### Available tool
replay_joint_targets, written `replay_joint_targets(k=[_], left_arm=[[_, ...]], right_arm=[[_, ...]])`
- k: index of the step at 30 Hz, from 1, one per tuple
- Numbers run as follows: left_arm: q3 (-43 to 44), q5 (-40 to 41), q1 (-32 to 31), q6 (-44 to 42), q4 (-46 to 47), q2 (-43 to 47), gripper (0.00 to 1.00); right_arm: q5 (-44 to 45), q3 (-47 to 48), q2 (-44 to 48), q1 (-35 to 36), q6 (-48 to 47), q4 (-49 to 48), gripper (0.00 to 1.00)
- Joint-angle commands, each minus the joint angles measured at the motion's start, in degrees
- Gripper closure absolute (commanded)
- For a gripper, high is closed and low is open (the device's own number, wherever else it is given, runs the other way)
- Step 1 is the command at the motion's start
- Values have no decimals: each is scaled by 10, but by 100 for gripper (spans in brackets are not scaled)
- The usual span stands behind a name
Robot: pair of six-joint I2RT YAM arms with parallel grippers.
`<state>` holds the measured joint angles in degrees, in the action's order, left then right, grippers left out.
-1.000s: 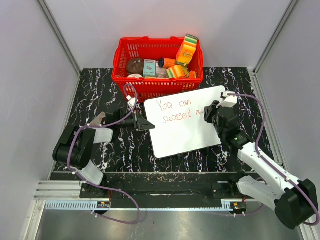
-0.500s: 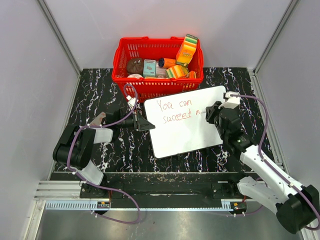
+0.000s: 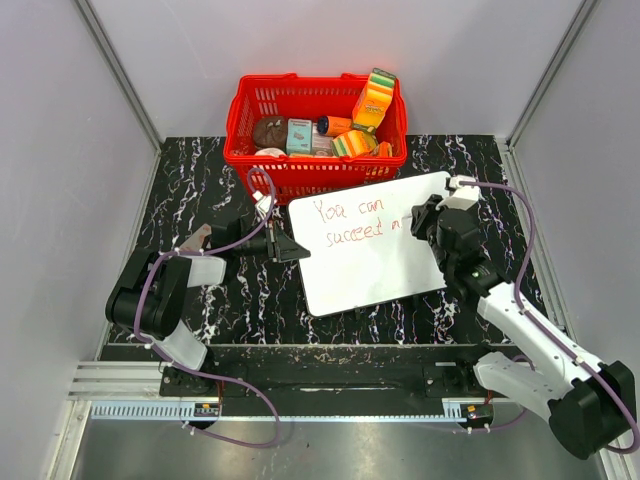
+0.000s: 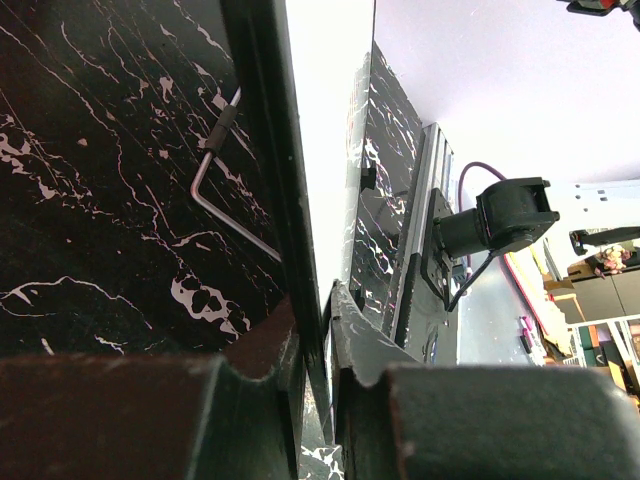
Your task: Write a sentence on the whiteboard
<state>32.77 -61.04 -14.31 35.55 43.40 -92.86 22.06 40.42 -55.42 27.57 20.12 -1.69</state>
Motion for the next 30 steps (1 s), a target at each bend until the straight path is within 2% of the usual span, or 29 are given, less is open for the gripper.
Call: replay_joint_targets(k=[1,13,23,30], left_arm=[[6,5,-9,-49,28,-2,100],[5,4,-9,-48,29,-2,100],[6,3,-9,-49,29,-2,100],[6,4,-9,-49,28,-2,100]], right_arm=[[22,26,-2,-9,-11,-23,100],[12,18,-29,-19,-7,-35,100],[-33,-3,-14,-18,7,-35,100],[-32,-22,-2,-19,14,-17,100]])
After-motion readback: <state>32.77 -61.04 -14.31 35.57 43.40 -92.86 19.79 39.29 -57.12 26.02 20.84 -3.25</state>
